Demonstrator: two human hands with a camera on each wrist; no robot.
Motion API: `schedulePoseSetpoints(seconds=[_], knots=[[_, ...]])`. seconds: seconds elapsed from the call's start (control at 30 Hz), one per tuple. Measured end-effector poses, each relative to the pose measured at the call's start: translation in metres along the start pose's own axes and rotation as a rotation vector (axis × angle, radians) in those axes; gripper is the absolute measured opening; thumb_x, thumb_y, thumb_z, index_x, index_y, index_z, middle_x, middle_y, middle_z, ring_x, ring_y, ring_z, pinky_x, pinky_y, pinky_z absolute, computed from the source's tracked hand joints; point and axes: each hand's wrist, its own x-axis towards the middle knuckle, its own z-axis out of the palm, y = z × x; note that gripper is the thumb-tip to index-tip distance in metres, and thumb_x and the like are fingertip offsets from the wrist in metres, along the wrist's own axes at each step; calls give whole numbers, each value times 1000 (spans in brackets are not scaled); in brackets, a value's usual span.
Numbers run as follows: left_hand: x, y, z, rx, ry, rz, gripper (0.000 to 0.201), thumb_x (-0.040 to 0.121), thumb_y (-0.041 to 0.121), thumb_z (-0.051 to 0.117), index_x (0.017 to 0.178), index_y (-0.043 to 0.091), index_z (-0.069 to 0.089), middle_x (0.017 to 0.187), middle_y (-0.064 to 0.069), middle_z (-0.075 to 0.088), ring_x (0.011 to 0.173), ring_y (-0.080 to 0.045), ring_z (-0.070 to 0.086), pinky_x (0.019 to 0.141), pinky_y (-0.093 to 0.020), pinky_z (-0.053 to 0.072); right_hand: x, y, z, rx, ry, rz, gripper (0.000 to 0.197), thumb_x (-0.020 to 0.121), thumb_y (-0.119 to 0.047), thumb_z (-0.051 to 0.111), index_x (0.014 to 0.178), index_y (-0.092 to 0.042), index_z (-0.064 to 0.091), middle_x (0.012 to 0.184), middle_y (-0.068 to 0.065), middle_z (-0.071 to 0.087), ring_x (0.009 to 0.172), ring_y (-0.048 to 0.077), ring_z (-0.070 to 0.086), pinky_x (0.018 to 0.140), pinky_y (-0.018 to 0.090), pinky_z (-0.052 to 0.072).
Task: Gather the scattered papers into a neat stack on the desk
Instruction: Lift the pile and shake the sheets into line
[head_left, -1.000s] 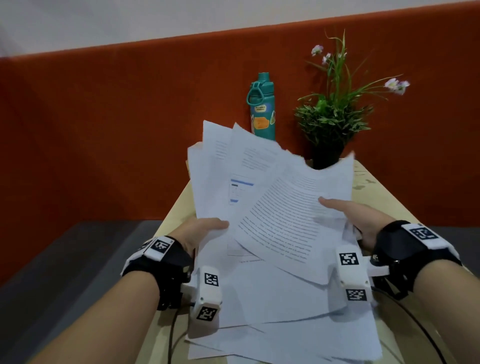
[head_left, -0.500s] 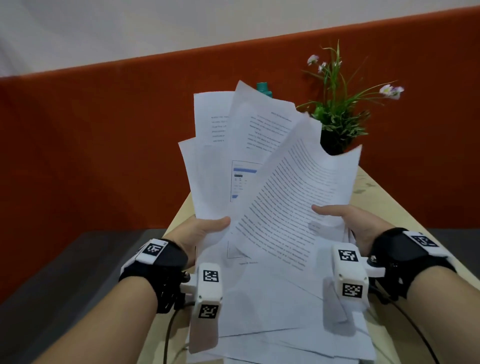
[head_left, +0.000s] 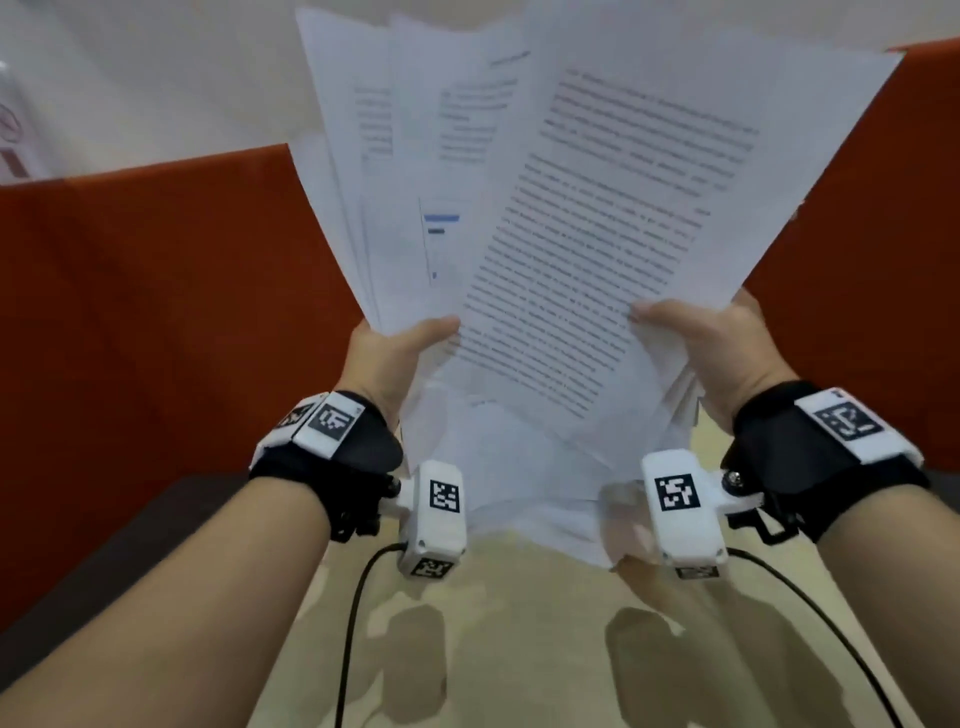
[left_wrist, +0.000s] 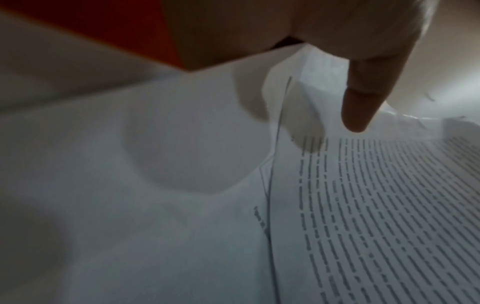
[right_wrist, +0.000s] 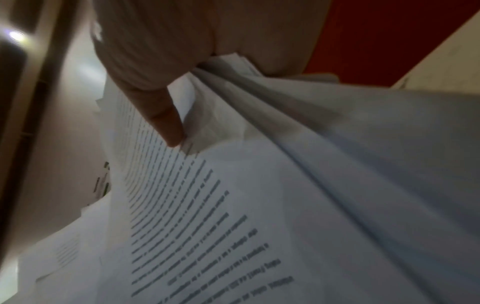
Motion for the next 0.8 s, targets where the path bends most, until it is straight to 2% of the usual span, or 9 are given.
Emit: schedulePoseSetpoints(seconds=[0.07,0.13,0.2,0.3,0.37,0.43,0.53,0.67,0.8], knots=[[1,6,2,-3,4,27,46,70,7,75,114,-1,66,110,-20,71,100,-36,70,89,-46,55,1,-5,3,14,-35,-35,28,80,3,66,103,-14,67,104,6,71,96,24,69,85,37,55],[-1,7,3,8,16,35,41,75,2,72,115,0,66,110,-20,71,98,-36,70,89,-47,55,0,-3,5,-8,-61,-43,40,78,0,68,117,-11,64,112,7,71,101,24,69,88,39,54],[-3,5,7,40,-18,59,37,79,1,70,116,2,65,104,-14,73,92,-28,72,83,-40,56,-2,4,6,-62,-54,-40,53,76,-1,69,126,-13,57,117,6,69,106,24,66,96,45,50],[-6,8,14,140,-109,132,37,79,1,69,114,11,62,101,-2,74,89,-13,72,78,-30,57,-5,4,8,-116,-65,-81,53,78,5,63,125,-18,55,115,0,68,108,19,65,98,44,49],[-6,10,14,160,-137,174,45,77,2,71,118,16,58,109,-3,72,98,-15,70,83,-33,56,-8,0,6,-101,-63,-111,49,79,7,61,121,-18,57,113,0,69,105,18,66,96,41,50],[-5,9,7,100,-85,186,47,74,0,74,113,23,60,105,2,72,93,-11,71,80,-31,57,-12,-3,2,-55,-45,-122,42,80,5,62,114,-19,59,108,1,70,99,17,68,89,38,54],[-4,7,-7,51,-17,155,60,67,5,79,123,15,59,110,-3,73,97,-18,72,76,-30,57,-16,-5,-7,17,-76,-122,47,73,-5,63,121,-6,59,105,5,71,93,16,71,74,26,55],[-6,5,-10,22,-50,83,56,62,11,79,116,9,65,106,-10,75,96,-29,72,88,-46,56,-10,0,-8,84,-68,-27,58,71,-12,69,127,-8,58,114,9,72,101,28,70,85,40,56],[-11,5,1,113,-155,91,49,70,16,81,117,13,65,106,-5,76,96,-21,73,86,-41,57,-8,0,4,-28,-30,-54,46,74,-8,74,118,-7,62,109,9,72,99,27,70,89,44,54]])
